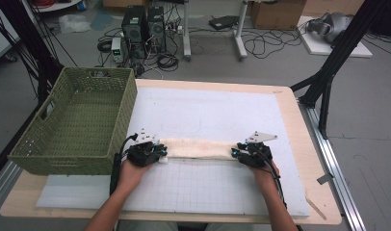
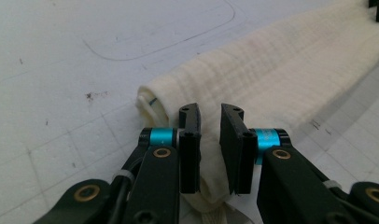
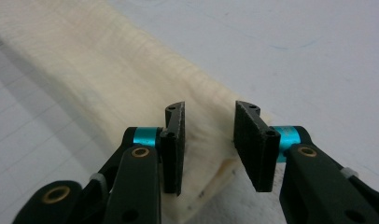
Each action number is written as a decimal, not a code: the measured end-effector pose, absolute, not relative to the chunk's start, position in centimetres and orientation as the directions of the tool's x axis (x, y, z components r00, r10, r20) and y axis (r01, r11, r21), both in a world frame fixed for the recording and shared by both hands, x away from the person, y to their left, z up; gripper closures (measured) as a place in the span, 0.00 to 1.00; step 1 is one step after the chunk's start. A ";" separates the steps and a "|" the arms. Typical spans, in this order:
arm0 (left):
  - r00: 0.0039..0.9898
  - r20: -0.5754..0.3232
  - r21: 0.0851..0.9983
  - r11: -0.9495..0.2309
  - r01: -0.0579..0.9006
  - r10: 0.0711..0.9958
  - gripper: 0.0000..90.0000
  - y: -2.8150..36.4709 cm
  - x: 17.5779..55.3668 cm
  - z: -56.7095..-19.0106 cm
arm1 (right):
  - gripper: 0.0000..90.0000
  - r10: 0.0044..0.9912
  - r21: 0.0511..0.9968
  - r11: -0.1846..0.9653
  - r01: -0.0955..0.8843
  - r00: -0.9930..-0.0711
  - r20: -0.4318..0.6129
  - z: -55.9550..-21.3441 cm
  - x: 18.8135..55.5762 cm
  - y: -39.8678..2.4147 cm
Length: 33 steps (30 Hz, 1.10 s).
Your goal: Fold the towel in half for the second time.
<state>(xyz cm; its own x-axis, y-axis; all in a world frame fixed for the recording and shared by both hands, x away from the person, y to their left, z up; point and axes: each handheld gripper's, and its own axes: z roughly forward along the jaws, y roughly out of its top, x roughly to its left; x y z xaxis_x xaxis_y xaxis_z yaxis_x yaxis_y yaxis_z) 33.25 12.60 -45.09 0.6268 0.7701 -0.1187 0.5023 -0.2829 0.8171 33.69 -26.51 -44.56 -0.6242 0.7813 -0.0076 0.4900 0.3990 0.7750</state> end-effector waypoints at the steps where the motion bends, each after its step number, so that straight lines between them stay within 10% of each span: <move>1: 0.627 -0.121 0.817 -0.281 0.503 0.770 0.86 12.6 33.3 -45.1 | 0.65 0.789 0.776 0.397 0.490 -0.614 -0.016 -44.5 33.6 -26.7; 33: 0.659 -0.199 0.948 -0.028 0.317 0.726 0.20 15.1 31.4 -41.1 | 0.16 0.871 0.891 0.240 0.386 -0.491 -0.022 -41.1 25.3 -33.3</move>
<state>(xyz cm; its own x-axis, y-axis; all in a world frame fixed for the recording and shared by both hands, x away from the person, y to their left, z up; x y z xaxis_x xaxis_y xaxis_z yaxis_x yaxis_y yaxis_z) 31.35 15.07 -41.11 0.6586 0.7256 -0.1992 0.3172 -0.0277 0.9479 25.30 -33.30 -41.10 -0.4908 0.8710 -0.0221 0.3863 0.2403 0.8905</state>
